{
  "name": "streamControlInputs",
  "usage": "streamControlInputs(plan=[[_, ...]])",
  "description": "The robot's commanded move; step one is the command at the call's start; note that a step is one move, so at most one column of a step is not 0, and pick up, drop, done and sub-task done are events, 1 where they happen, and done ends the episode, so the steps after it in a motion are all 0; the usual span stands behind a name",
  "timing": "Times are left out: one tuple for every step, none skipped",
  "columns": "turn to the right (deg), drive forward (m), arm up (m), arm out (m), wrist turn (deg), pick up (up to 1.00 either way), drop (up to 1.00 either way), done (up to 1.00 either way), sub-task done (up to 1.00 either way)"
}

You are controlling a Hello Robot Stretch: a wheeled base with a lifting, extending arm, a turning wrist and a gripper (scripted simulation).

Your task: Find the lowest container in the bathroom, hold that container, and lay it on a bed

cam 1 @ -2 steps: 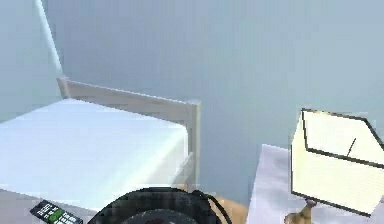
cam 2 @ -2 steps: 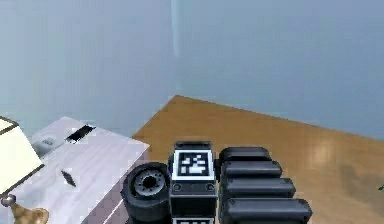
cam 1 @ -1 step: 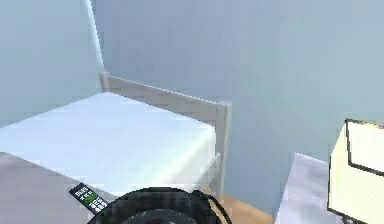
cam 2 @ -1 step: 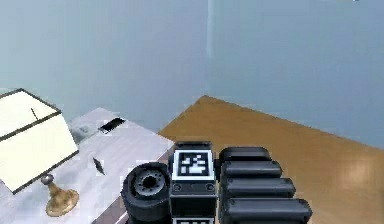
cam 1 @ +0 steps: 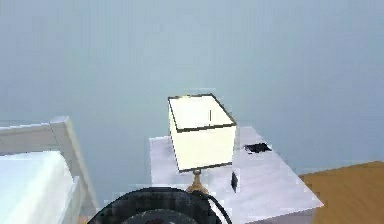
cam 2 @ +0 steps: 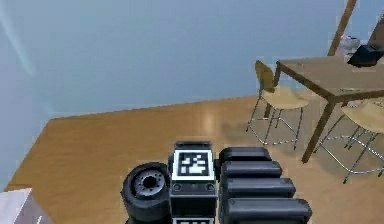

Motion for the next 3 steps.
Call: streamControlInputs(plan=[[45.0, 0.00, 0.00, 0.00, 0.0, 0.00, 0.00, 0.00, 0.00], [45.0, 0.00, 0.00, 0.00, 0.0, 0.00, 0.00, 0.00, 0.00], [24.0, 0.00, 0.00, 0.00, 0.0, 0.00, 0.00, 0.00, 0.00]])
